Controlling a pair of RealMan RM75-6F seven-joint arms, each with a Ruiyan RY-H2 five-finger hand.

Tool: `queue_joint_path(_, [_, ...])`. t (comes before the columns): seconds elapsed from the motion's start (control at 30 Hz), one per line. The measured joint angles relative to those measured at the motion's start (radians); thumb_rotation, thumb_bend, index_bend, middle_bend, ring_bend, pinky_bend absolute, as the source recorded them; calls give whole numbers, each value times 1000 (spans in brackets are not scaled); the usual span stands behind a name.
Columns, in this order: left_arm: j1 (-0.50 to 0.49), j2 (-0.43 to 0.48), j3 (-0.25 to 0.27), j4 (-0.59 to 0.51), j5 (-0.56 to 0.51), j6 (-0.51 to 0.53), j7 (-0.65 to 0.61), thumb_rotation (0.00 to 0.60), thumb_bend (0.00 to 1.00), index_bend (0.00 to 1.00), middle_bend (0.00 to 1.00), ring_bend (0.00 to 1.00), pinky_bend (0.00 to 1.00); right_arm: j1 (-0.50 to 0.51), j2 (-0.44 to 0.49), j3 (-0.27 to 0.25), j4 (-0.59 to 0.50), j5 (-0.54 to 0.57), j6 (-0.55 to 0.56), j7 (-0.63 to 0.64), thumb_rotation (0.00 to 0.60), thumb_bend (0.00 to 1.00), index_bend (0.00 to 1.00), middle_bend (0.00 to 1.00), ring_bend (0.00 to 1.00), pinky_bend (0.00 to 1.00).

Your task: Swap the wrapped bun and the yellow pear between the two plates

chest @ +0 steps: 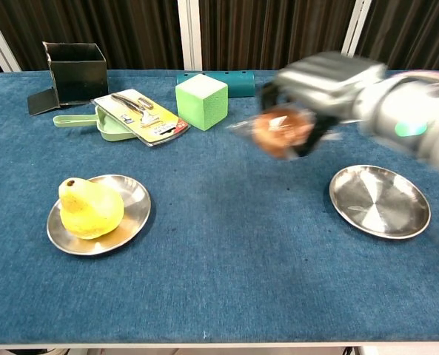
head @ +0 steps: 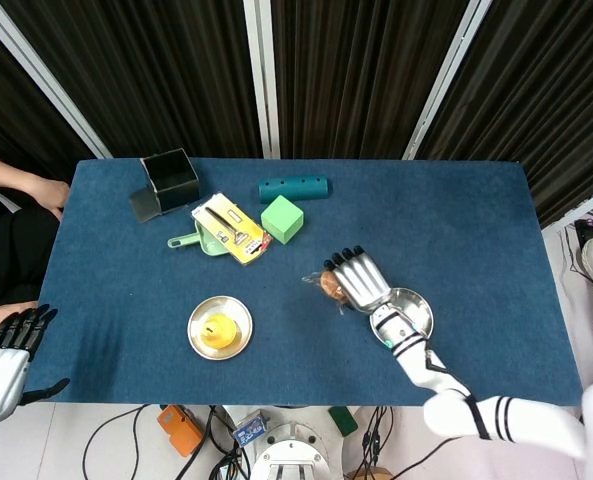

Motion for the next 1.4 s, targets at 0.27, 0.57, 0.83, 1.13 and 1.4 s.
queue_joint_path(0.27, [0, 8, 2, 3, 2, 0, -21, 600, 60, 0, 24, 0, 57, 137, -189, 0, 167, 170, -11, -143, 600, 402, 0, 112, 115, 283])
queue_joint_path(0.57, [-3, 7, 13, 7, 28, 0, -25, 600, 59, 0, 24, 0, 57, 131, -138, -28, 111, 157, -20, -50, 476, 199, 0, 3, 10, 218])
queue_joint_path(0.83, [-62, -1, 45, 30, 147, -33, -130, 600, 94, 0, 9, 0, 58, -9, 129, -155, -125, -89, 110, 91, 475, 198, 0, 0, 0, 98])
queue_joint_path(1.13, [-195, -121, 30, -11, 230, -110, -254, 600, 111, 4, 11, 0, 61, -371, 381, -399, -108, -465, 567, 413, 493, 198, 0, 0, 0, 28])
queue_joint_path(1.4, [-268, -229, -19, -136, 147, -282, -19, 600, 131, 18, 18, 0, 67, -566, 462, -466, 90, -520, 703, 735, 501, 199, 0, 0, 0, 13])
